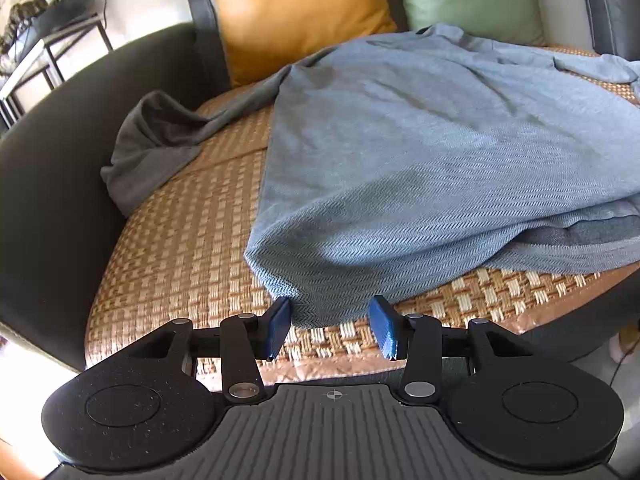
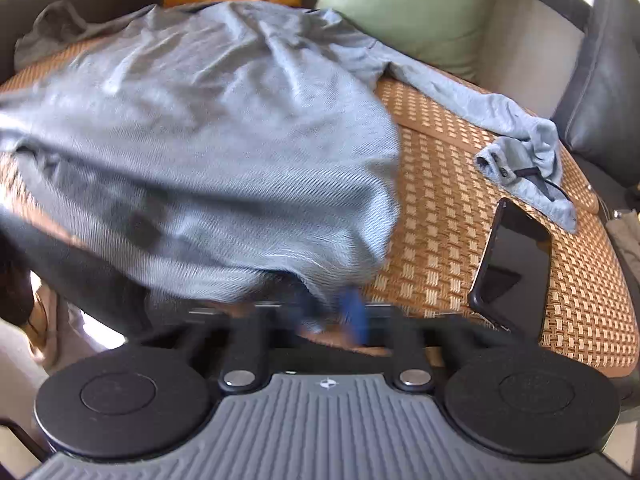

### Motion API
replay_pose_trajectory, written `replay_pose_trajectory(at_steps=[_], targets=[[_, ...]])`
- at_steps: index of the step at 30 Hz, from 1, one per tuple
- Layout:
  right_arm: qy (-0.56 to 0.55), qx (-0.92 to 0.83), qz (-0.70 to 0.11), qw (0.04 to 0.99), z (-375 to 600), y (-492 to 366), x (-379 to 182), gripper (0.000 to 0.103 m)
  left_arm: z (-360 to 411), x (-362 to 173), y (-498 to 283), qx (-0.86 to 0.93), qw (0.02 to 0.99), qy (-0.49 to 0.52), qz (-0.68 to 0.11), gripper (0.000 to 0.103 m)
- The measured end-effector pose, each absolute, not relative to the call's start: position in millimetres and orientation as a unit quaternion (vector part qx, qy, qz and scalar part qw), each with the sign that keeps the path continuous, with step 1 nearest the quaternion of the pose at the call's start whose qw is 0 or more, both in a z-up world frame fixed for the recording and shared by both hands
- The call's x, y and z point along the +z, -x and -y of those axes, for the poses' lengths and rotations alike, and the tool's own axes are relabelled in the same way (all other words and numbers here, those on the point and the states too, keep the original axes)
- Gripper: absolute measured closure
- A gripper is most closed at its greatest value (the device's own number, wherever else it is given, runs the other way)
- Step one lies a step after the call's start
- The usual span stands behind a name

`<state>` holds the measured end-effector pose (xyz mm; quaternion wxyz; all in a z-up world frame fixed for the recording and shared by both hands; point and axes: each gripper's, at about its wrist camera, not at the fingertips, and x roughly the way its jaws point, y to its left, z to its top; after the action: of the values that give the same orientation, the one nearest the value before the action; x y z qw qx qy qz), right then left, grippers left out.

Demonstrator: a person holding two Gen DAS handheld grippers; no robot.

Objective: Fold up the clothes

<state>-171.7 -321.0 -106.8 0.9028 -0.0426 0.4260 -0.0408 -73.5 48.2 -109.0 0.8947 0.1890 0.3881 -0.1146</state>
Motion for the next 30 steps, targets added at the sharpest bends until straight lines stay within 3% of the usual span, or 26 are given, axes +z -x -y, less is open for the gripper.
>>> replay_pose_trajectory(at_steps=[2,12,19,26,27,28,29,30], targets=[[0.01,-0.037,-0.407,0.913,328.7,171.6,-86.6,0.099,-39.8,-108.9,76.7,-0.123,0.896,-0.205,-0.376,0.037],[0.04,-0.034,-0.306,0.951,345.9,147.3,-0.5,0.099,-5.9,-119.3,94.7,-0.142,0.882,-0.302,-0.334,0.035],[0.058,-0.028,-0.3,0.952,346.9,136.7,7.4,0.099,-17.9,-126.6,99.3,-0.121,0.876,-0.335,-0.325,0.03],[0.053,-0.034,-0.315,0.947,351.0,134.0,-0.8,0.099,-37.7,-126.0,89.4,-0.111,0.883,-0.301,-0.344,0.031],[0.052,-0.034,-0.317,0.946,351.2,133.1,-2.3,0.099,-37.1,-125.2,86.6,-0.113,0.884,-0.298,-0.342,0.035],[0.052,-0.035,-0.32,0.945,351.3,132.3,-3.8,0.099,-36.6,-124.3,83.8,-0.115,0.885,-0.294,-0.341,0.058],[0.051,-0.035,-0.323,0.944,351.4,131.4,-5.3,0.099,-37.0,-120.6,79.9,-0.124,0.886,-0.277,-0.35,0.095],[0.052,-0.035,-0.323,0.944,351.9,131.7,-4.7,0.099,-37.4,-116.9,75.9,-0.133,0.887,-0.26,-0.358,0.098]])
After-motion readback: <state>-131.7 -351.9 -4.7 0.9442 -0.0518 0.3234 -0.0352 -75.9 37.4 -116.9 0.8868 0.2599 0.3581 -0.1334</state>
